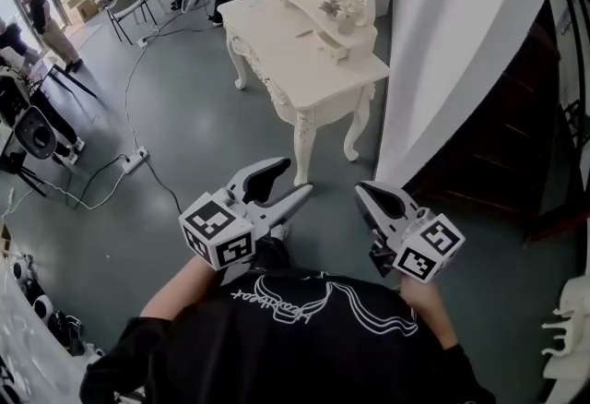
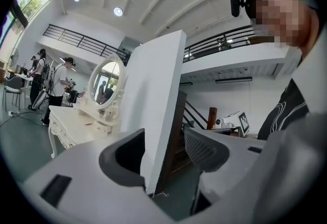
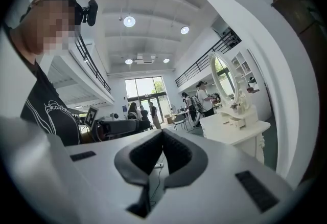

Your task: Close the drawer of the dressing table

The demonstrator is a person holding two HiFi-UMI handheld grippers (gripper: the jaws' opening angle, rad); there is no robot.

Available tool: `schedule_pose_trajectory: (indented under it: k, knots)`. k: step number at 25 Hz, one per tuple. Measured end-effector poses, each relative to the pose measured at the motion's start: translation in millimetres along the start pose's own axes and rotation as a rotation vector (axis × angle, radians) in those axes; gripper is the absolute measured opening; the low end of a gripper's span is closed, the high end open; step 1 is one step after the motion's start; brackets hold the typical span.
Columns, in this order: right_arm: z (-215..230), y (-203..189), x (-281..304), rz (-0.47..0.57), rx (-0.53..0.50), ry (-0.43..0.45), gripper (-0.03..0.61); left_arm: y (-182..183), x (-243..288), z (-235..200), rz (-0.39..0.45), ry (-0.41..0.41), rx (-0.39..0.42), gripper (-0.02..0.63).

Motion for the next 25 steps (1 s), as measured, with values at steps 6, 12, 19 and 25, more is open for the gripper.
schedule_pose_trajectory:
  k: [6,12,19,25]
  knots:
    - [37,2,38,-0.025,0.033,-0.01,0.005,-4,25,-50,-0.027,-0.006,-0.039,0.244]
    - [88,12,92,-0.04,0.074,-0.04,0.005,3,59,-124,-0.063,-0.015,-0.067,0.244]
    - [149,31,162,-0.058,0.128,-0.094,0.005,23,104,-218,-0.114,-0.097,-0.1,0.244]
    - [193,44,215,-0.053,0.174,-0.168,0.005,38,134,-296,-0.143,-0.128,-0.082,0.244]
Point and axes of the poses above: the fingertips, and each gripper's own axes: x forward along the fingers, z to its right, y out of its top, the point moved 8 cm from there along -x, backward along the fingers, and after that the axes turned 7 degrees about -z, right-handed, at the moved point
